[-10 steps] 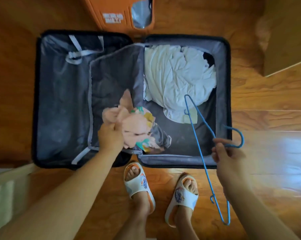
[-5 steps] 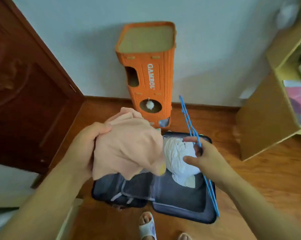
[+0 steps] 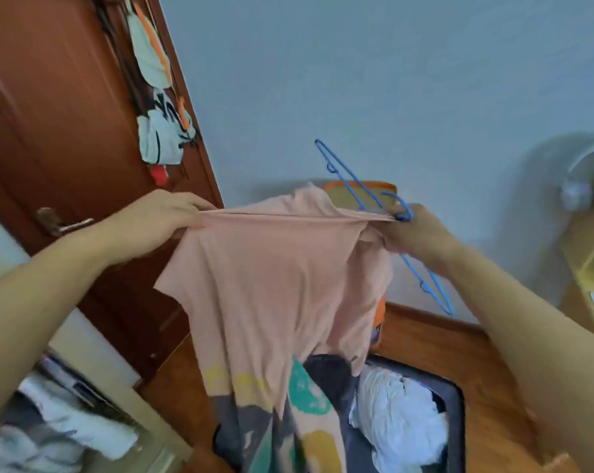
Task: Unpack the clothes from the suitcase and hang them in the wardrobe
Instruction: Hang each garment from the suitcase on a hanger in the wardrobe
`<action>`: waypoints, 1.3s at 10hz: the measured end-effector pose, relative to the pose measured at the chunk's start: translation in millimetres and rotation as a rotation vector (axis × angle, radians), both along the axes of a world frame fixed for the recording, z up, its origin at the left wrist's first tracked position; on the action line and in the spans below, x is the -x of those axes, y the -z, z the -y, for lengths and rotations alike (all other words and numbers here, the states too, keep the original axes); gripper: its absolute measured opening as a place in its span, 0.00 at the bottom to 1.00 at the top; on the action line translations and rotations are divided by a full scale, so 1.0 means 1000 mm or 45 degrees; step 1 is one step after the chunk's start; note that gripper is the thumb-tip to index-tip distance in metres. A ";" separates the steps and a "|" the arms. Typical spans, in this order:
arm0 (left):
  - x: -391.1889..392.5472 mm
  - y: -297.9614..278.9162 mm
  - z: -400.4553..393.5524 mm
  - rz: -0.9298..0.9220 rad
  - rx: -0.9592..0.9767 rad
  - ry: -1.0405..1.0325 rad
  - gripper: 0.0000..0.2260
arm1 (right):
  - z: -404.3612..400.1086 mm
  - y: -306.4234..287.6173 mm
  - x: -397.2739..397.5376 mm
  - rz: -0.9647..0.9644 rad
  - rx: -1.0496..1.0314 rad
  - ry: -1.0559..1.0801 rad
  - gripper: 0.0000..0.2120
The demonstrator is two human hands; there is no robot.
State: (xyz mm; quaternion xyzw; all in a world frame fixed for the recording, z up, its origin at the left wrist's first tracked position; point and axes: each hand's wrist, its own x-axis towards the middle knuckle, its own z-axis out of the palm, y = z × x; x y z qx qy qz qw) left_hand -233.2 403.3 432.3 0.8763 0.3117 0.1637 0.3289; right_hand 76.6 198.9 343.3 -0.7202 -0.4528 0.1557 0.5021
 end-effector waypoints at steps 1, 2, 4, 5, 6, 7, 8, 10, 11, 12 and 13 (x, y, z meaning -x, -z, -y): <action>0.021 -0.007 -0.010 -0.084 -0.146 0.010 0.13 | 0.010 -0.047 -0.013 0.052 0.026 -0.139 0.12; 0.035 -0.016 -0.004 -0.082 -0.246 0.002 0.15 | 0.013 -0.070 -0.004 0.023 0.023 -0.218 0.20; 0.047 -0.017 0.012 0.475 0.373 -0.165 0.19 | 0.024 -0.090 0.001 0.005 0.056 -0.234 0.21; 0.046 -0.016 0.013 0.146 0.075 0.039 0.17 | 0.030 -0.098 0.002 -0.031 0.033 -0.213 0.32; 0.042 -0.012 0.003 -0.257 -0.319 0.135 0.18 | 0.037 -0.099 0.003 -0.038 0.043 -0.213 0.20; 0.032 0.008 -0.003 -0.487 -0.541 0.005 0.12 | 0.041 -0.091 0.017 -0.017 0.122 -0.256 0.22; 0.010 0.036 0.006 -0.365 -0.951 -0.549 0.03 | 0.042 -0.080 0.033 -0.149 0.124 -0.361 0.15; -0.066 0.059 0.122 0.227 1.243 -0.121 0.32 | 0.021 -0.037 0.068 -0.181 0.120 -0.471 0.43; -0.092 0.080 0.143 0.292 1.318 -0.057 0.19 | 0.031 -0.026 0.092 -0.026 0.298 -0.387 0.23; -0.095 0.087 0.132 0.430 1.294 -0.179 0.11 | 0.049 -0.013 0.090 -0.329 0.305 -0.446 0.18; -0.076 0.089 0.122 0.313 1.288 -0.058 0.13 | 0.069 -0.010 0.059 -0.460 0.236 -0.245 0.13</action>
